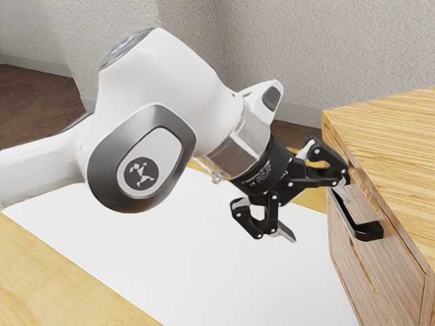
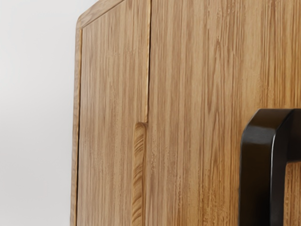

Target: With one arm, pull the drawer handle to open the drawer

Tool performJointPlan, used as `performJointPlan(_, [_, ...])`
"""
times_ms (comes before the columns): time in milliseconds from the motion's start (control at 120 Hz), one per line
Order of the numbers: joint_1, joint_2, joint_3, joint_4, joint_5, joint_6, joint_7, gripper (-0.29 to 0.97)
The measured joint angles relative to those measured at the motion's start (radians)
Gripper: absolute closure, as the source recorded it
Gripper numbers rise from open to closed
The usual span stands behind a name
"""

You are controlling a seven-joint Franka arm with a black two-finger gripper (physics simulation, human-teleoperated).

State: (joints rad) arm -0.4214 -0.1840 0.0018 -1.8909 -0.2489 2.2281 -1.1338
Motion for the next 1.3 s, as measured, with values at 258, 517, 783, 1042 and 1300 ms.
performJointPlan(258, [0.001,-0.029,0.001,-0.020,0.001,0.003,0.002,0.00])
performJointPlan(517, [0.002,-0.070,0.000,-0.059,0.001,0.004,0.001,0.00])
performJointPlan(783, [0.002,-0.097,0.000,-0.088,0.001,0.005,-0.002,0.00])
performJointPlan(1042, [-0.004,-0.077,-0.003,-0.056,0.003,0.007,-0.001,0.00])
performJointPlan(1300, [-0.002,-0.070,-0.002,-0.081,0.003,0.010,-0.003,0.00])
